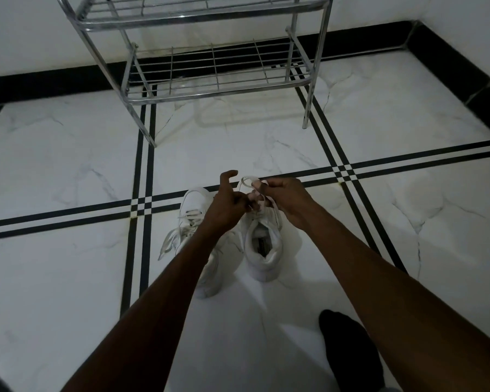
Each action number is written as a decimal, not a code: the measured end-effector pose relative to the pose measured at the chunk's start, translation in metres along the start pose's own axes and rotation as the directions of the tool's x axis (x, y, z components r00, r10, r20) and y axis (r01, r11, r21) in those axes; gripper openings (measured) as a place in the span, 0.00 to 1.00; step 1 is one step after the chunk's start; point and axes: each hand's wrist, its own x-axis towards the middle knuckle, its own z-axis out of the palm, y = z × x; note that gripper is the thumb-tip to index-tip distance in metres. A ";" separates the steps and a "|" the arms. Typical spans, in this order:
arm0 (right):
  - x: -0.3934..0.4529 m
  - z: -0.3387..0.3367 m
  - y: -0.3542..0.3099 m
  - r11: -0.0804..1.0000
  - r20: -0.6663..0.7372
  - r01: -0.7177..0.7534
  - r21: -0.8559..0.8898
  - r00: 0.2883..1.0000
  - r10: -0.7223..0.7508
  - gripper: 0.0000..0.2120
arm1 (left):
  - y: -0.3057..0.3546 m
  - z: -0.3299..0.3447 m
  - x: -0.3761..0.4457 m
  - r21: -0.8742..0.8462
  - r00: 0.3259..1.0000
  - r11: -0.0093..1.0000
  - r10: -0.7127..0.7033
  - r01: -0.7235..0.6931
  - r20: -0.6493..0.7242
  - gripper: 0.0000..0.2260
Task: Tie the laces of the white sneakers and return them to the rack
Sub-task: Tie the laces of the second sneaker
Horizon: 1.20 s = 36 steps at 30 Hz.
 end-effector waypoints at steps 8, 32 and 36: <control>0.000 -0.018 -0.013 0.816 0.135 0.137 -0.562 0.988 -0.074 0.09 | -0.011 -0.008 0.004 -0.117 0.982 0.979 -0.173 0.164 -0.077 0.17; -0.026 -0.049 0.010 0.919 -0.293 -0.360 -0.161 0.906 0.304 0.01 | -0.019 -0.024 -0.028 0.690 0.960 0.719 0.126 0.084 -0.249 0.08; -0.028 -0.061 0.029 0.864 -0.382 -0.503 -0.027 0.804 0.456 0.11 | -0.028 -0.024 -0.047 0.747 0.966 0.650 0.078 0.138 -0.246 0.09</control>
